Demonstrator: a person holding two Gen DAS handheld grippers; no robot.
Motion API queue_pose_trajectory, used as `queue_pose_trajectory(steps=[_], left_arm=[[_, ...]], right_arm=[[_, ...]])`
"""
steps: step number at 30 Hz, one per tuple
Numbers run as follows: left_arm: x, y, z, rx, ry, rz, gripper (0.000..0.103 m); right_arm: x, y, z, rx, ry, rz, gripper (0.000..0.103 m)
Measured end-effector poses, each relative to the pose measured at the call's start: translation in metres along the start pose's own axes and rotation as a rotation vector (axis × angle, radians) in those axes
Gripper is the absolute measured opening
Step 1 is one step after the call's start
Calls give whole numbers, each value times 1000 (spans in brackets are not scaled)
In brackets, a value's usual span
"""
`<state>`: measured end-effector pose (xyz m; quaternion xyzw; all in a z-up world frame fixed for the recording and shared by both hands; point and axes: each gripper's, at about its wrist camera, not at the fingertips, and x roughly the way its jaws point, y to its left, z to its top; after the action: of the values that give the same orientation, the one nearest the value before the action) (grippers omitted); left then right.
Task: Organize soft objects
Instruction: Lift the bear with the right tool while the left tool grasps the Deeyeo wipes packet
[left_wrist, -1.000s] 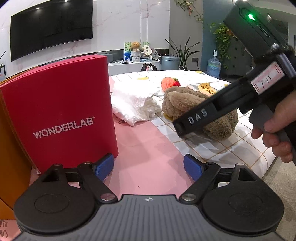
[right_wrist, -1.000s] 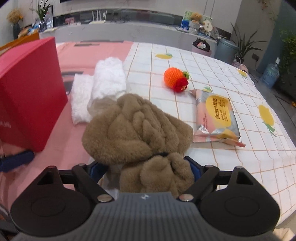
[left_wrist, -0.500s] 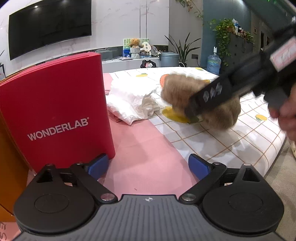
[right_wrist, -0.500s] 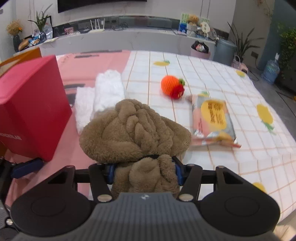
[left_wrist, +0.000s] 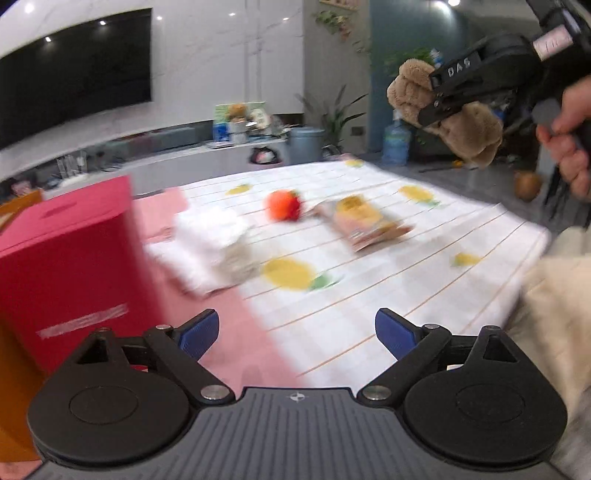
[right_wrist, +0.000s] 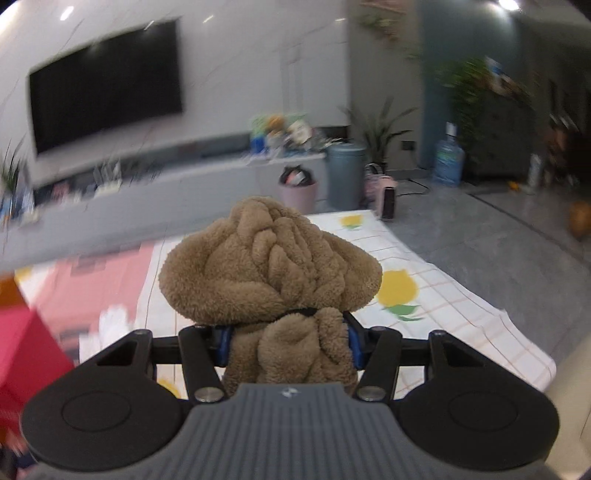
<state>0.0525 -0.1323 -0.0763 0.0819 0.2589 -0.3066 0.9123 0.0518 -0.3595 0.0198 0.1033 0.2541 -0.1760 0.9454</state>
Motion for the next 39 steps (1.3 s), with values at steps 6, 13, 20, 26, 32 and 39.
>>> queue_pose_trajectory(steps=[6, 13, 20, 26, 32, 39], left_arm=[[23, -29, 32, -59, 97, -122, 103], [89, -57, 76, -137, 274, -198, 103], [167, -68, 134, -204, 327, -102, 103], [217, -70, 145, -300, 432, -132, 103], [233, -84, 148, -180, 401, -20, 103], [235, -86, 137, -119, 396, 89, 103]], right_arm=[[-24, -22, 6, 20, -71, -31, 55], [-28, -46, 11, 125, -75, -10, 55], [-17, -64, 12, 124, -24, -78, 55], [-12, -75, 12, 153, -10, -88, 55], [-12, -88, 9, 205, 10, -47, 56], [-6, -80, 8, 149, 37, -45, 56]])
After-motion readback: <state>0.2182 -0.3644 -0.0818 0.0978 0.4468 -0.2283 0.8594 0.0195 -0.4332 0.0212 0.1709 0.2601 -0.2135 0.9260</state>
